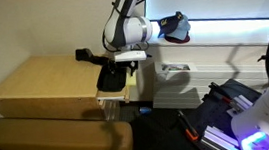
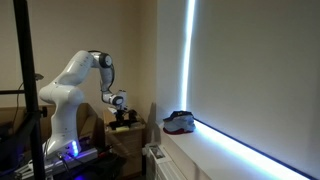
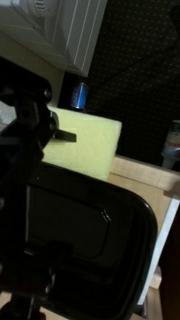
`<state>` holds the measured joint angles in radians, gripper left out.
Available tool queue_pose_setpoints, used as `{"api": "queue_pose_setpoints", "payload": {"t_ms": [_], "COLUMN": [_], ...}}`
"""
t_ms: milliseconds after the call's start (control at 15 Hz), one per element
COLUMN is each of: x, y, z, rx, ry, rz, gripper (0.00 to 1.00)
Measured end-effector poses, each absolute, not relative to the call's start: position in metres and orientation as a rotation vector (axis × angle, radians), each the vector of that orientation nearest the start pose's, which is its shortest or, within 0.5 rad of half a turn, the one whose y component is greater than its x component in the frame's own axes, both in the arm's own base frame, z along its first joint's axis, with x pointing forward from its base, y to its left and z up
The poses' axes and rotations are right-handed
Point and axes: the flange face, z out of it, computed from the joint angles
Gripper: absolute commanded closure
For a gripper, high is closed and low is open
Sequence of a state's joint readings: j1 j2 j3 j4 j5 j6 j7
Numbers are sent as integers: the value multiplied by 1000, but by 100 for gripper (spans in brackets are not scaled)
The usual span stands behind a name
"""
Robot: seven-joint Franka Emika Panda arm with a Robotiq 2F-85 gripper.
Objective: Put the black bowl on the top of the cabinet
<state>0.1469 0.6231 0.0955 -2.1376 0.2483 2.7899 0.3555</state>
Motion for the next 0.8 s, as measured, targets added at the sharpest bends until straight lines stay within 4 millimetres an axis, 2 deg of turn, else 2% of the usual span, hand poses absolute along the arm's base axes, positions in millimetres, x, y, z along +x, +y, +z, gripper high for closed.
{"api": "queue_pose_setpoints", "payload": {"t_ms": [333,400,467,800], "x": [562,563,563,563], "y": [136,136,136,130], "z": [94,92,92,91], "rx": [-2893,-2893,-2893,-2899], "ry": [639,644,645,657], "rz": [-110,-114,-113,-110], "gripper": [0,25,26,61]}}
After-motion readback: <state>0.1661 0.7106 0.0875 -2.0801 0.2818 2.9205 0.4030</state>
